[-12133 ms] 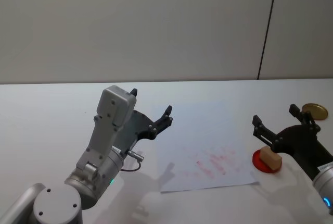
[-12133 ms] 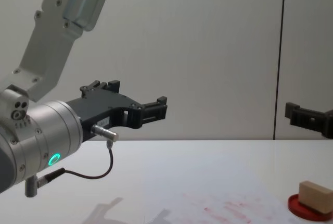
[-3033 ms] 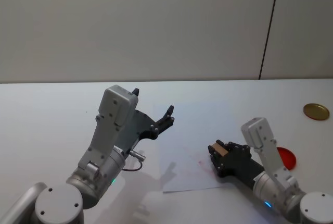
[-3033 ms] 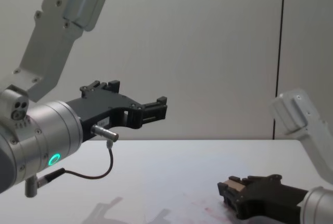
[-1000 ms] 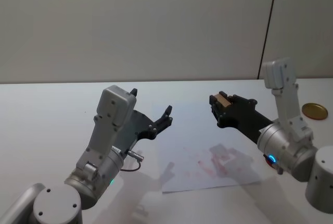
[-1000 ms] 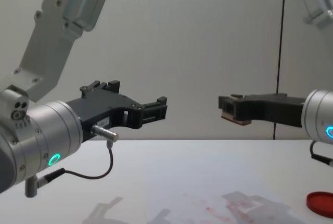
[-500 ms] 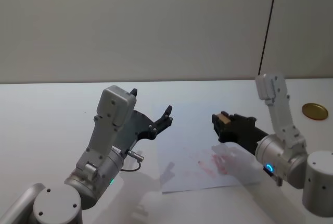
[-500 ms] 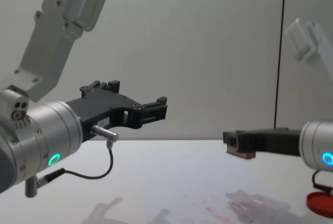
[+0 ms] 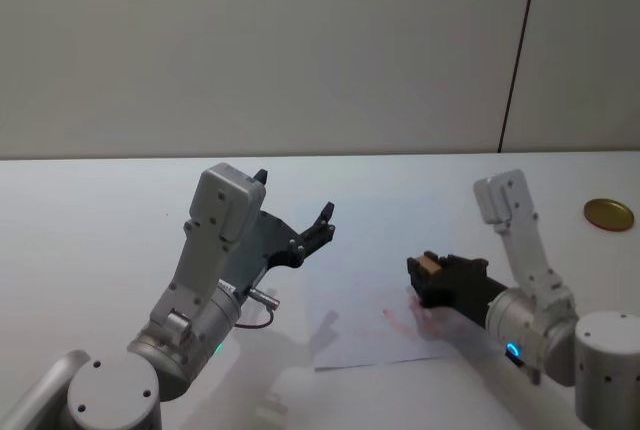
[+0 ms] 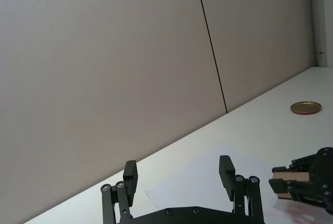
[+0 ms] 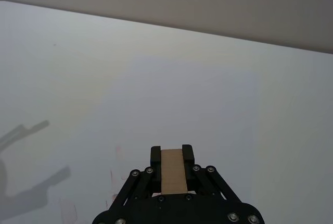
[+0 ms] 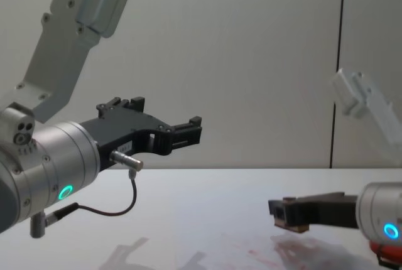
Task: Use the one hand to pick up the stamp and affix it onto the A4 paper.
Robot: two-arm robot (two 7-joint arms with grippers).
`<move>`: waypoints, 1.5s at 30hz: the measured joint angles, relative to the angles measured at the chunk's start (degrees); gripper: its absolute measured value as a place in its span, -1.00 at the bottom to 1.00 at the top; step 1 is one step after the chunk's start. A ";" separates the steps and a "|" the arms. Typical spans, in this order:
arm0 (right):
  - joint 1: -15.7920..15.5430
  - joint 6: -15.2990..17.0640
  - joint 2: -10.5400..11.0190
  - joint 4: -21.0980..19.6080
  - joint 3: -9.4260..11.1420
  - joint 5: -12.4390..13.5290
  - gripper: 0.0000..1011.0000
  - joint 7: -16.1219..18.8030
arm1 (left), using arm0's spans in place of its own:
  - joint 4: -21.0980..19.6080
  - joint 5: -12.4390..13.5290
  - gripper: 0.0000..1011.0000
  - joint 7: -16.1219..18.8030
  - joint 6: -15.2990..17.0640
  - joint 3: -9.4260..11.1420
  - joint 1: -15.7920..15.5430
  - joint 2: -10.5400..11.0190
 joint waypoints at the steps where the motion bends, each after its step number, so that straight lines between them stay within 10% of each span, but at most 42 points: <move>1: -0.05 -0.01 -0.04 0.43 -0.17 -0.47 -0.56 0.13 | 0.00 0.00 0.96 0.00 0.00 0.00 0.00 0.00; 45: -2.13 -2.57 0.68 3.28 -0.77 -1.61 -0.56 0.63 | 0.00 0.00 0.96 0.00 0.00 0.00 0.00 0.00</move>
